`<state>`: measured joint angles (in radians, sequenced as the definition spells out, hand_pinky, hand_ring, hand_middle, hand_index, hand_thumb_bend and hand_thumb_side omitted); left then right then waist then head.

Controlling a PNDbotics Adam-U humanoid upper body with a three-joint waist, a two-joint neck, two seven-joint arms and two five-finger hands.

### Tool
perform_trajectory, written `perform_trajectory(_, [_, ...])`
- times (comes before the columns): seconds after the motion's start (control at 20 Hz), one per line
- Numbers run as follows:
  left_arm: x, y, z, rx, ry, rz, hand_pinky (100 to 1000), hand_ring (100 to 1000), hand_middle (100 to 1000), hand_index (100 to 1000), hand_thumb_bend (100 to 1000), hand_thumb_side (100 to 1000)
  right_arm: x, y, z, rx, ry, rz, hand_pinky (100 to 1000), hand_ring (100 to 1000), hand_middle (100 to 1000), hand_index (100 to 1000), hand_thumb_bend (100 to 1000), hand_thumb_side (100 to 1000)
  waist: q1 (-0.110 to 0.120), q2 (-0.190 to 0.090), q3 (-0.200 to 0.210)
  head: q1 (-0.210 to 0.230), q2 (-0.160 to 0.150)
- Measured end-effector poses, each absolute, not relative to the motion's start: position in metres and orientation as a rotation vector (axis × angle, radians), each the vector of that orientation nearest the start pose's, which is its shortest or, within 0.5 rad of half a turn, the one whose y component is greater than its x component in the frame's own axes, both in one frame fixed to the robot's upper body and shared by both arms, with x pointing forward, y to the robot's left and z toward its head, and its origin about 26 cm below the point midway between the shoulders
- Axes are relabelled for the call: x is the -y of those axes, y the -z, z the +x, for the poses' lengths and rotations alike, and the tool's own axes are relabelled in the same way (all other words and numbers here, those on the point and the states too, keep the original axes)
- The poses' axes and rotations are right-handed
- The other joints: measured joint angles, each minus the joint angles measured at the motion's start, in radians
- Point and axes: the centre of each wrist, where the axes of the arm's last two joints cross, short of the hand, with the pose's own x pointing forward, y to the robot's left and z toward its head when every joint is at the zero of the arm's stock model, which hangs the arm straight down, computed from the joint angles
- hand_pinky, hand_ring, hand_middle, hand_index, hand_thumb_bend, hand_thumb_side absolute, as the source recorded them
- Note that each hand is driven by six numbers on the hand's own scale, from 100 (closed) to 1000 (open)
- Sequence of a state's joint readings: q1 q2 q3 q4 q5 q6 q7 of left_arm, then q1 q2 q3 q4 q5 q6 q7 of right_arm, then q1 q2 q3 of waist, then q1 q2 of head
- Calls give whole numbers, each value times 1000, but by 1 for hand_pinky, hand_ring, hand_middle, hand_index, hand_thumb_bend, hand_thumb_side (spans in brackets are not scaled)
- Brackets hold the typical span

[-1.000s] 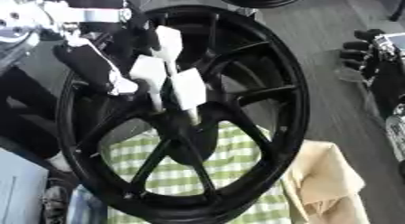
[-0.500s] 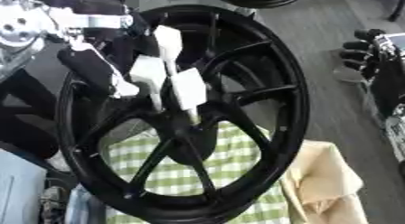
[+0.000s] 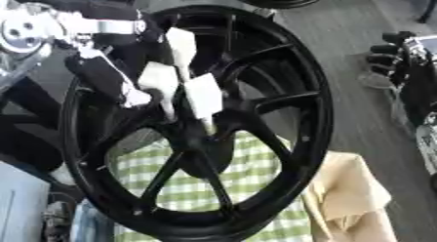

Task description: Pull the pin out of the wheel hub.

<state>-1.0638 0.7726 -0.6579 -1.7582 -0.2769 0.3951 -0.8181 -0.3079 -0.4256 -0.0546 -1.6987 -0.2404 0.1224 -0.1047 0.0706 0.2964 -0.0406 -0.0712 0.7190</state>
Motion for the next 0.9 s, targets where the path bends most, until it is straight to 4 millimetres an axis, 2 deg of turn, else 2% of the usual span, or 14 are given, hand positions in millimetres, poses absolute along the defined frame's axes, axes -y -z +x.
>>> perform_trajectory(0.35, [-159, -315, 344, 1276, 1888, 484, 710, 617, 712, 776, 310, 218, 318, -152, 337, 1890, -98, -174, 848, 772, 719, 856, 100, 851, -1, 2, 0, 0, 0])
perform_trajectory(0.65, [-159, -313, 347, 1270, 1882, 482, 704, 606, 692, 768, 300, 182, 317, -152, 337, 1889, -99, -172, 848, 772, 719, 857, 100, 852, -1, 2, 0, 2, 0])
perform_trajectory(0.9, [-160, -312, 348, 1271, 1876, 483, 679, 565, 629, 720, 203, 121, 316, -152, 338, 1890, -97, -165, 849, 771, 720, 857, 100, 854, -2, 3, 0, 3, 0])
